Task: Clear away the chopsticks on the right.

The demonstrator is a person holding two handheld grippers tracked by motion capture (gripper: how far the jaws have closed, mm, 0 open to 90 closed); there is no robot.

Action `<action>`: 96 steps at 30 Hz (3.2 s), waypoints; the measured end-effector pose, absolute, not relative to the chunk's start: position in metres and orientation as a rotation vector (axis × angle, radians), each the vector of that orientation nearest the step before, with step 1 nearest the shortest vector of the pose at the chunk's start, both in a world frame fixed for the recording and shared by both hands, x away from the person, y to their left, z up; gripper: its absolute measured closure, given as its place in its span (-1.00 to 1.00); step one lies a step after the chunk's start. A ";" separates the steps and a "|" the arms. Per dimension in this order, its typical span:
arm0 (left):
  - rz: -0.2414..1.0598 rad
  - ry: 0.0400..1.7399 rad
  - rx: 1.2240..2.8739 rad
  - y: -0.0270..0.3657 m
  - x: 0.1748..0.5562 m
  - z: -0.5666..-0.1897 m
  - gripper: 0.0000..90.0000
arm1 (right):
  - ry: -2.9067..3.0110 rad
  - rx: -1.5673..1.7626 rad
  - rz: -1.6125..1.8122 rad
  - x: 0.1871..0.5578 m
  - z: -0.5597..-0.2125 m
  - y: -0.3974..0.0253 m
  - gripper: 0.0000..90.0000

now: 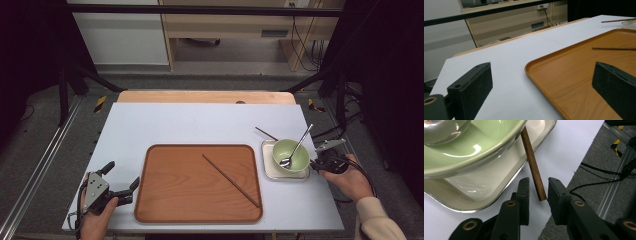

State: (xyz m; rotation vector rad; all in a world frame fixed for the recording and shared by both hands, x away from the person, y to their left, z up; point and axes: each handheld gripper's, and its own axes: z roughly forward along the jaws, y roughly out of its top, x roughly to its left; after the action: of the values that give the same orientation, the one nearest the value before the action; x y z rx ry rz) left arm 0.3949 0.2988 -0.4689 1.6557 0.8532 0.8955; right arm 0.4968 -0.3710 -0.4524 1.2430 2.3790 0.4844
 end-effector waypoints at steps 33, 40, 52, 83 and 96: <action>0.896 0.851 1.663 0.298 0.395 -0.469 -0.94 | 2.084 1.337 0.492 0.487 -0.398 -0.387 0.88; 0.897 0.853 1.658 0.299 0.395 -0.469 -0.94 | 1.991 1.357 0.563 0.483 -0.371 -0.381 0.88; 0.898 0.850 1.654 0.299 0.395 -0.469 -0.94 | 2.020 1.267 0.738 0.456 -0.325 -0.328 0.88; 0.897 0.844 1.665 0.299 0.395 -0.469 -0.94 | 2.371 1.133 0.840 0.432 -0.358 -0.204 0.88; 0.895 0.843 1.664 0.299 0.395 -0.468 -0.93 | 2.431 1.141 0.843 0.426 -0.375 -0.194 0.88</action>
State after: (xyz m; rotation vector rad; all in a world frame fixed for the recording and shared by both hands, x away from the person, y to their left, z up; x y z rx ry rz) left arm 0.3946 0.2985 -0.4685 1.6639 0.8429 0.8948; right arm 0.4265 -0.1940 -0.3754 1.1407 2.4306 0.8429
